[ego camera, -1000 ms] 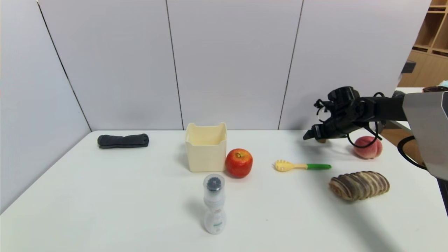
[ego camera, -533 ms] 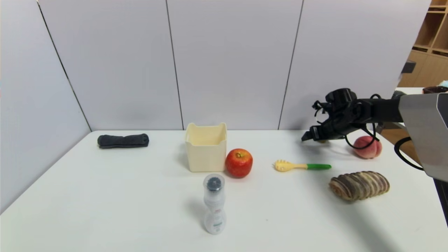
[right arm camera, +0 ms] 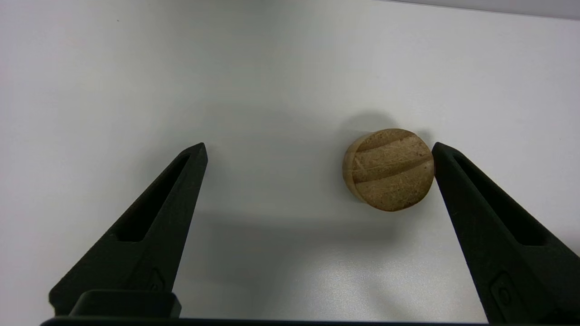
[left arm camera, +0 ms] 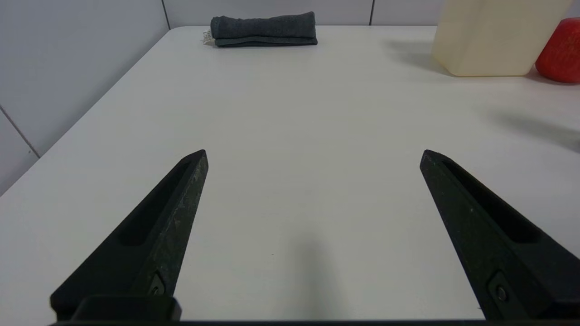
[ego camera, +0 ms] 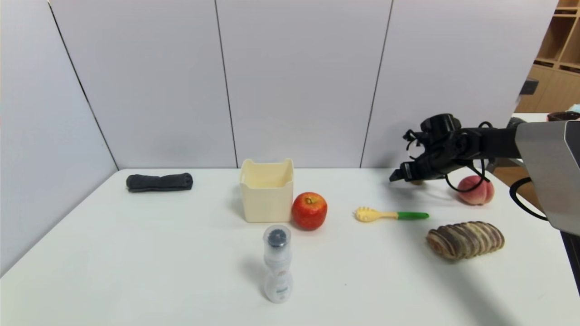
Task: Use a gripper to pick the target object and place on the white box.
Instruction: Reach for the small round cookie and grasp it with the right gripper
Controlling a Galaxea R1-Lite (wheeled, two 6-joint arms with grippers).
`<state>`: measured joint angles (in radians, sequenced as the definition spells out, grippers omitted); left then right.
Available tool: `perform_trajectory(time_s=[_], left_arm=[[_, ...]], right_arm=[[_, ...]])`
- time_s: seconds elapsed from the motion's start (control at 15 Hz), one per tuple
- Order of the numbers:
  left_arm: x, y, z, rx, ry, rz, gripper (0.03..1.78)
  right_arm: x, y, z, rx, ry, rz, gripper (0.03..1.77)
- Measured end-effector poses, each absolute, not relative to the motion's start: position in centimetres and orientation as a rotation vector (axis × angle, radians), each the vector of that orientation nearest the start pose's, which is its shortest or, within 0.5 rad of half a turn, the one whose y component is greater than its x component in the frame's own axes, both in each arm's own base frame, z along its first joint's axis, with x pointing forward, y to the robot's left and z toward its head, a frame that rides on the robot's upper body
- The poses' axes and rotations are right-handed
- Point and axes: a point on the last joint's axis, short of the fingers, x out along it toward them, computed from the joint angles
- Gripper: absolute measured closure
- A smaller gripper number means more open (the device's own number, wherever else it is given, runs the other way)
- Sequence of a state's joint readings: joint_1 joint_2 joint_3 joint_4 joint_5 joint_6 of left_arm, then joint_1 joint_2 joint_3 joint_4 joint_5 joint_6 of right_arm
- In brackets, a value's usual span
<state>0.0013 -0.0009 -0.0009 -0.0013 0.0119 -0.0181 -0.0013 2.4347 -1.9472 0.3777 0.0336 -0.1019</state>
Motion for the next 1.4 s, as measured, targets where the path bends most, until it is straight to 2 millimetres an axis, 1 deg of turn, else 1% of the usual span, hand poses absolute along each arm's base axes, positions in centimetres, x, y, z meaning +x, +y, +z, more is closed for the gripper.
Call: perform_trajectory(time_s=[0.73, 0.8, 0.93, 1.07, 1.2, 1.27, 1.4], left_arm=[[-2.29, 0.02, 7.58, -0.018, -0.003, 0.013, 0.12], [-2.29, 0.02, 7.58, -0.018, -0.003, 0.013, 0.12], [-2.29, 0.02, 7.58, -0.018, -0.003, 0.014, 0.12], [-2.29, 0.02, 7.58, -0.018, -0.003, 0.013, 0.12], [-2.29, 0.02, 7.58, -0.018, -0.003, 0.013, 0.12], [-2.29, 0.02, 7.58, -0.018, -0.003, 0.013, 0.12], [-2.29, 0.02, 7.58, -0.018, -0.003, 0.014, 0.12]], right_arm=[[48.42, -0.44, 9.99, -0.080, 0.871, 0.064, 0.10], [48.42, -0.46, 9.99, -0.080, 0.870, 0.064, 0.29], [48.42, -0.53, 9.98, -0.080, 0.871, 0.062, 0.61], [48.42, -0.54, 9.98, -0.082, 0.871, 0.060, 0.85], [48.41, -0.56, 10.00, -0.082, 0.870, 0.060, 1.05], [48.41, -0.59, 10.03, -0.081, 0.870, 0.059, 1.33], [48.35, -0.61, 10.12, -0.082, 0.872, 0.059, 1.33]])
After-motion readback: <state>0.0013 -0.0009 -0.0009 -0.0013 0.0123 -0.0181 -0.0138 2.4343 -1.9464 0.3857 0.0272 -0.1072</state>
